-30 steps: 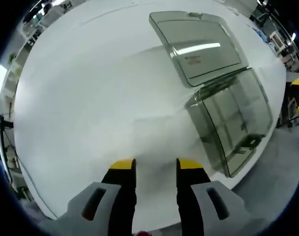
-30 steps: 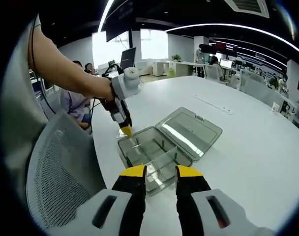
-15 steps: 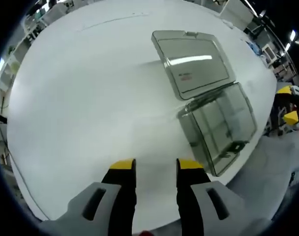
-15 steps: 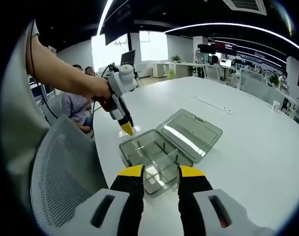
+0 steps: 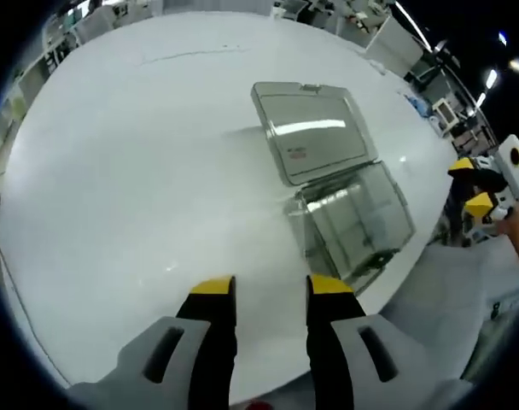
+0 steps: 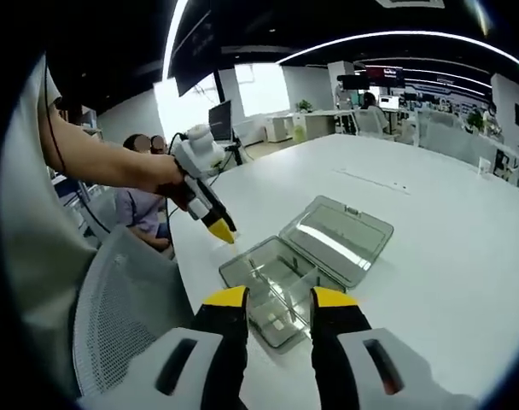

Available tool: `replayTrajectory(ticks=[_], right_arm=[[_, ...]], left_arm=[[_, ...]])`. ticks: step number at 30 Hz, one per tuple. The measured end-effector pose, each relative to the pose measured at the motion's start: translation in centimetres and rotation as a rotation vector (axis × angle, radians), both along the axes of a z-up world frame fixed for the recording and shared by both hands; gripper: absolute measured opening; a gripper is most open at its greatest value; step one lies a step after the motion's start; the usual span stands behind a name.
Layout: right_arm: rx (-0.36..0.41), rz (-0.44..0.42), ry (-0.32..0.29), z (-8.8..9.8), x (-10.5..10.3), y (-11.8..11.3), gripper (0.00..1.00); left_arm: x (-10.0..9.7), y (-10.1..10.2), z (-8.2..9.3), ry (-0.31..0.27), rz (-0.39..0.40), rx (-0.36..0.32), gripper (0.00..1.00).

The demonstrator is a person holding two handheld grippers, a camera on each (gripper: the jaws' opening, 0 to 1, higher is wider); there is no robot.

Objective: Insert the divider into the dual guide fixture by aligning both edges with the guide slots and pushing it downward to the bottom, including one-sided entry, uneven engagement, binding, and posture correction.

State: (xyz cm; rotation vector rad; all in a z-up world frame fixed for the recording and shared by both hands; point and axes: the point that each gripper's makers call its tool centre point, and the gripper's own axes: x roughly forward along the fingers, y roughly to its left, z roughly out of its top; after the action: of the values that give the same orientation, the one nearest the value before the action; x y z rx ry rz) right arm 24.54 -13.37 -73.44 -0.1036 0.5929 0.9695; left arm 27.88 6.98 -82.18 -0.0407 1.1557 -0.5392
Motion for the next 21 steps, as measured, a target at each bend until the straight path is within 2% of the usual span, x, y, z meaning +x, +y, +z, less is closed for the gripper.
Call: replayTrajectory(ticks=[21], right_arm=[[0.099, 0.019, 0.057, 1.8, 1.0, 0.5, 0.30]], left_arm=[[-0.3, -4.8, 4.6, -0.066, -0.009, -0.256, 0.28]])
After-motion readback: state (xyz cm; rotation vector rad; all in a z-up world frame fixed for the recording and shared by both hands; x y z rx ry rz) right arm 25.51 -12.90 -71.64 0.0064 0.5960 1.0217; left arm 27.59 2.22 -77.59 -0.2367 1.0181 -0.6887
